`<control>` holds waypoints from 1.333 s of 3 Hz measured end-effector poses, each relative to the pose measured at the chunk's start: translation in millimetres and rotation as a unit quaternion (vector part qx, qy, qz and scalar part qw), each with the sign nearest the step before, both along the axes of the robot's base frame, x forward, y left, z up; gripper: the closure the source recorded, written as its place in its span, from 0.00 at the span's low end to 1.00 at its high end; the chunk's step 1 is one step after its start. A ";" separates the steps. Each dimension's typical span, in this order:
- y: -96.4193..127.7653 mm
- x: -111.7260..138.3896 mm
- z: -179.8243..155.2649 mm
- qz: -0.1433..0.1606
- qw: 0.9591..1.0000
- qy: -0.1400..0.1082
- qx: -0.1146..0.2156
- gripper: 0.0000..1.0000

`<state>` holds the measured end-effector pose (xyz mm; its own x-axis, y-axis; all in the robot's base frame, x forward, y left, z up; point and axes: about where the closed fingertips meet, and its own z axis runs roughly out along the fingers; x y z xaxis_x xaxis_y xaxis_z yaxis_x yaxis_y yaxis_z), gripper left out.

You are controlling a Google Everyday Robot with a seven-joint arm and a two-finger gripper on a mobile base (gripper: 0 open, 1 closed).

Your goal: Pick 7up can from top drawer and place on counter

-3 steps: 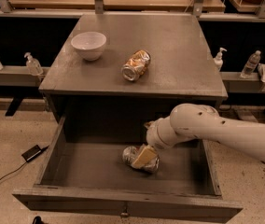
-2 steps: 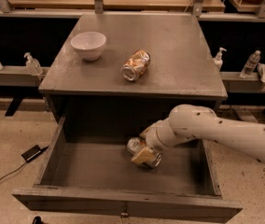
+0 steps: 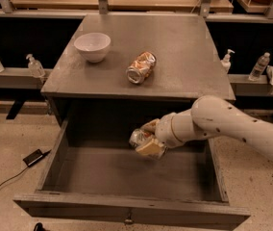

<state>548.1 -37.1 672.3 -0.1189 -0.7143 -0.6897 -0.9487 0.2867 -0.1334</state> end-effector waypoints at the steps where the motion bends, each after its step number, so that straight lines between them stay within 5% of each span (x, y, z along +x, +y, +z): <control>1: -4.1 -8.6 85.6 0.038 0.996 -0.080 0.030 1.00; 2: -16.7 -34.4 170.2 0.081 0.984 -0.156 0.014 1.00; 3: -33.1 -44.1 226.9 0.090 0.976 -0.198 0.006 1.00; 4: -54.2 -21.6 261.1 0.065 0.973 -0.220 -0.002 1.00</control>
Offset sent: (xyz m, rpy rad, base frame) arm -0.0687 -0.0359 0.2846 -0.0279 -0.5159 0.2600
